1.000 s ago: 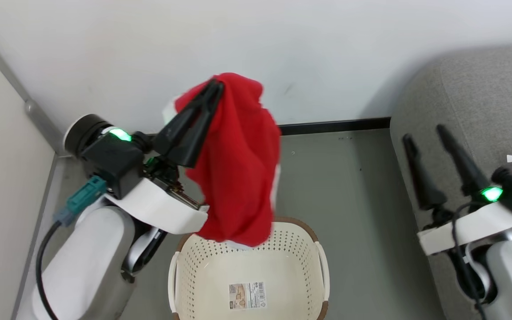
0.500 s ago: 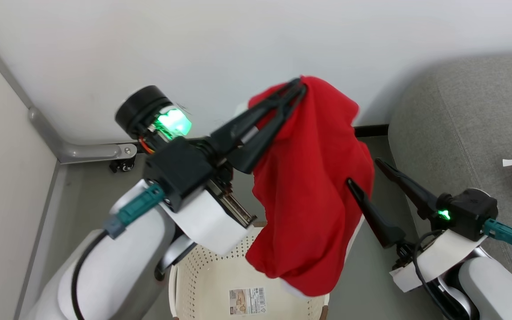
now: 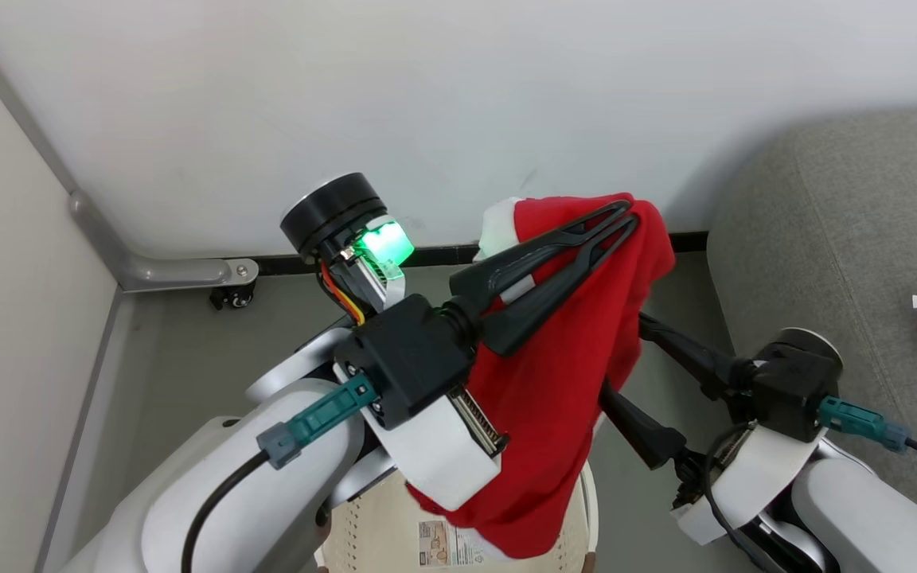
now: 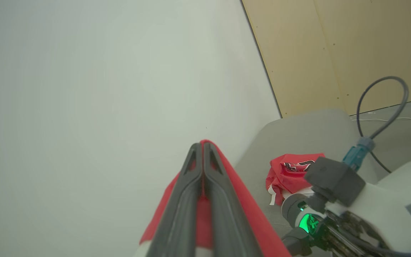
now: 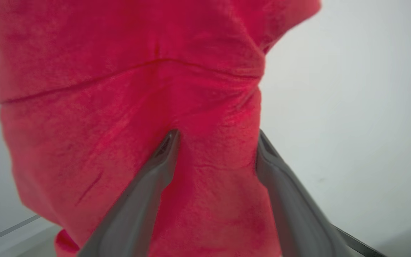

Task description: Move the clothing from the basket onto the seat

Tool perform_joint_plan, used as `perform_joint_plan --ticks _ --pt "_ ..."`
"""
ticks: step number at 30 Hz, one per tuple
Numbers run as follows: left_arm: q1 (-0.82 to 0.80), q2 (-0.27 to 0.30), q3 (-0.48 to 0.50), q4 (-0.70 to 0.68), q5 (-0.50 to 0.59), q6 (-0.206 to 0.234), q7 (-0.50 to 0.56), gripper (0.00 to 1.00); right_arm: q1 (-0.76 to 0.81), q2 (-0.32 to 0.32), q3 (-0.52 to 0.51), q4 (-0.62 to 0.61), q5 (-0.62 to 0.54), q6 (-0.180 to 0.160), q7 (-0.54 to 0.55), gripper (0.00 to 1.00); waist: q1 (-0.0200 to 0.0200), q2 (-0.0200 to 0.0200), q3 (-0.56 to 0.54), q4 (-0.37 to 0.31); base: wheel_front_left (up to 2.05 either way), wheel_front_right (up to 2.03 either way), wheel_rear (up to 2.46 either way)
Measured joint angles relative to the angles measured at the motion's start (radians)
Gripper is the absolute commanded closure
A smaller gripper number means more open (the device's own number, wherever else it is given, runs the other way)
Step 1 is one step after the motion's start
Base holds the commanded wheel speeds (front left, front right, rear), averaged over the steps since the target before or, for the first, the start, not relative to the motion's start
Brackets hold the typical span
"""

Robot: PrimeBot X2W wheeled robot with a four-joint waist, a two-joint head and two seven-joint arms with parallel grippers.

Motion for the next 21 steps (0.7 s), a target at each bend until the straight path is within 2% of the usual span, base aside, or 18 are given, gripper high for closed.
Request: perform_joint_plan --ticks 12,13,14,15,21 --pt "-0.024 0.04 -0.052 0.001 0.019 -0.008 0.033 1.0 -0.074 -0.027 0.056 -0.039 0.033 0.0 0.0 0.0 0.0 0.0 0.013 0.0 0.0 0.0 0.0" --pt "-0.027 0.04 -0.054 0.001 0.019 -0.008 0.033 1.0 -0.078 -0.027 0.064 -0.039 0.036 0.0 0.0 0.08 0.0 0.0 0.014 -0.002 0.0 0.0 0.0" --pt "-0.03 0.04 -0.055 0.0 0.019 -0.008 0.033 1.0 -0.083 -0.028 0.073 -0.039 0.04 0.0 0.0 0.97 0.0 0.0 0.015 -0.004 0.0 0.0 0.0" --pt "-0.034 0.041 -0.055 0.0 0.019 -0.008 0.033 1.0 -0.087 -0.029 0.082 -0.039 0.047 0.0 0.0 1.0 0.0 0.0 0.016 -0.006 0.0 0.0 0.0" --pt "-0.039 0.055 -0.053 0.002 0.023 -0.008 0.033 1.0 -0.088 -0.031 0.09 -0.024 0.074 0.0 0.0 1.0 0.0 0.0 0.021 -0.018 0.0 0.0 0.0"
